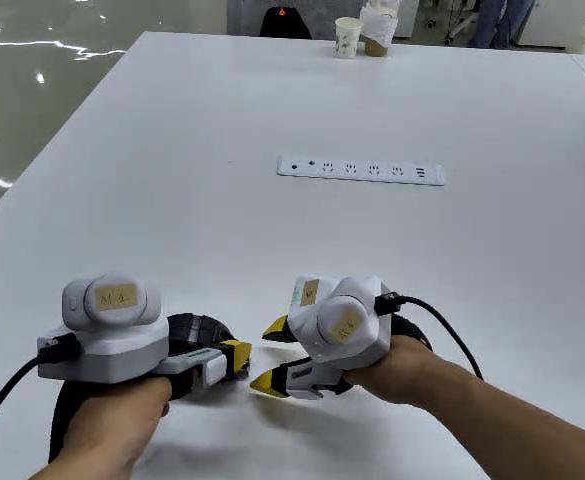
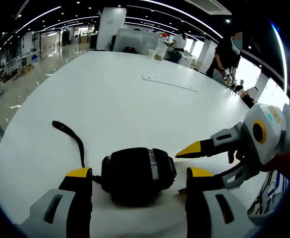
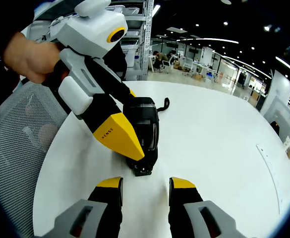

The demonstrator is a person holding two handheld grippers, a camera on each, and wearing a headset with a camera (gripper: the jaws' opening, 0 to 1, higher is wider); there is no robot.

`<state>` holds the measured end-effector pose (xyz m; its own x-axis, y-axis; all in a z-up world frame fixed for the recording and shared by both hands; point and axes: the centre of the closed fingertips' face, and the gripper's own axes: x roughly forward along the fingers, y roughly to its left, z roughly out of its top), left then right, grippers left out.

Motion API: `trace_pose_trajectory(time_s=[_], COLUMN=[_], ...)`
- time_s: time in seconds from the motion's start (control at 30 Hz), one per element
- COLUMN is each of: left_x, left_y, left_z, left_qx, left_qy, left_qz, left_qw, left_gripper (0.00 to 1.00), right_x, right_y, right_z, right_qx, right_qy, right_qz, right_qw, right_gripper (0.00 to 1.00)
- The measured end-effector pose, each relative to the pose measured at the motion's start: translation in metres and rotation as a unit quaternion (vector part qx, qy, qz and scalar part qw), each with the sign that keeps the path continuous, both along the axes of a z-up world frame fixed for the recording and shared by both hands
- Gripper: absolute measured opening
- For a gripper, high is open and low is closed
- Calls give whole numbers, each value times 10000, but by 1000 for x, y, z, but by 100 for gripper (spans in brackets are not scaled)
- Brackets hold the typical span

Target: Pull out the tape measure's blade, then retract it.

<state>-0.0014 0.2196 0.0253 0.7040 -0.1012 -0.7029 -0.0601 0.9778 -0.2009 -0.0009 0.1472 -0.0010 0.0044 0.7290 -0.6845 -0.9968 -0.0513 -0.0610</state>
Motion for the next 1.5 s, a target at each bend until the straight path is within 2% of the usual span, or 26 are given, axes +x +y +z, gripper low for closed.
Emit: trace_pose_trajectory(time_s=[0.1,0.3,0.4,0.57,0.67,0.87,1.0,1.27,1.4,1.47,1.5], left_x=[-1,-3,-4,-8,-11,-20,-25,-33,-39,-40,-41], left_y=[0,-2,-2,-2,-5,-4,-4,-8,-12,-12,-13], left_z=[1,3,3,5,6,6,8,15,18,21,23], left_qx=[87,32,78,143,74,151,308,326,346,442,566], left_qy=[-33,-83,-107,-166,-228,-306,-378,-531,-590,-660,-724], left_qz=[-89,-211,-297,-495,-593,-834,-1052,-1352,-1617,-1705,-1853], left_qw=[9999,9997,9995,9985,9980,9959,9933,9889,9845,9821,9784], left_gripper=[75,77,79,83,84,88,92,99,99,99,99], right_x=[0,1,1,1,0,-3,-5,-9,-9,-11,-12], right_y=[-4,-13,-18,-28,-33,-47,-57,-79,-91,-98,-102], right_z=[2,7,10,14,17,20,21,29,34,36,36], right_qx=[23,52,93,143,191,243,255,416,515,547,553], right_qy=[8,49,55,109,77,169,236,243,223,261,264], right_qz=[-79,-263,-339,-524,-583,-805,-960,-1292,-1494,-1599,-1644], right_qw=[10000,9996,9994,9985,9981,9963,9948,9904,9872,9853,9845], right_gripper=[36,42,43,46,49,52,54,58,60,61,62])
